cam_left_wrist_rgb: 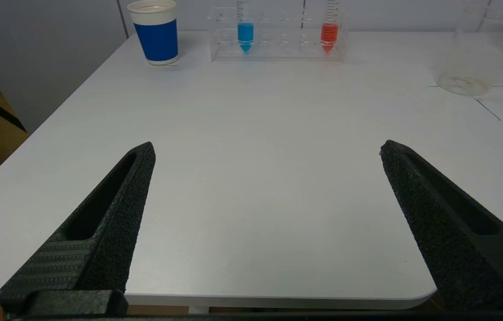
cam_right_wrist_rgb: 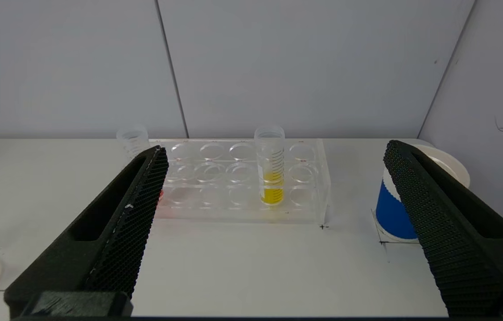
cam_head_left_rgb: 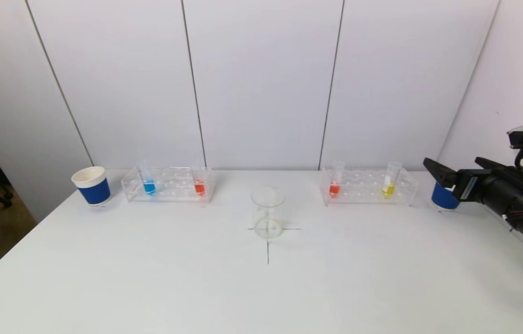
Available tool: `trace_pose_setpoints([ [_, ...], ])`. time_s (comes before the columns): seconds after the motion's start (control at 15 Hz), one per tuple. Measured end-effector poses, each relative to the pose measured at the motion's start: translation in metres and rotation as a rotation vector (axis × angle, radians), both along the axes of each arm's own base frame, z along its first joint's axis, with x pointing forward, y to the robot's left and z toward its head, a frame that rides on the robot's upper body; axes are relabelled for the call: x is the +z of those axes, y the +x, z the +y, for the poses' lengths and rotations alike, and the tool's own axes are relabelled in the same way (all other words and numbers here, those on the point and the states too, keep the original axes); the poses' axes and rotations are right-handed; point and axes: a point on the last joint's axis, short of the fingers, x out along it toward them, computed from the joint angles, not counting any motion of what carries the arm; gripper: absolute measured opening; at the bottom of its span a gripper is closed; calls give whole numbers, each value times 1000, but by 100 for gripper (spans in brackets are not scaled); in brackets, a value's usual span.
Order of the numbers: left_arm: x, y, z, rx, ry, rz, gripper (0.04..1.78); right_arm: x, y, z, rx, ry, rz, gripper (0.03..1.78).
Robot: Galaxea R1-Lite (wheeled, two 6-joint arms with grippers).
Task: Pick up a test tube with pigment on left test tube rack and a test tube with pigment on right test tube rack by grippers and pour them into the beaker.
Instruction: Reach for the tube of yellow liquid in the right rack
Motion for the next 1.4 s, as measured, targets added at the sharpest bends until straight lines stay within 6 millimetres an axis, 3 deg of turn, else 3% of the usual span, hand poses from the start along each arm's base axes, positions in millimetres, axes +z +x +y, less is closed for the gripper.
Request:
trace_pose_setpoints([
  [0.6, 0, 0, 0, 0, 0, 0, 176, -69, 59, 6, -14, -3, 19, 176],
  [1.4, 0, 0, 0, 0, 0, 0, 176, -98, 96, 8, -27, -3, 35, 176],
])
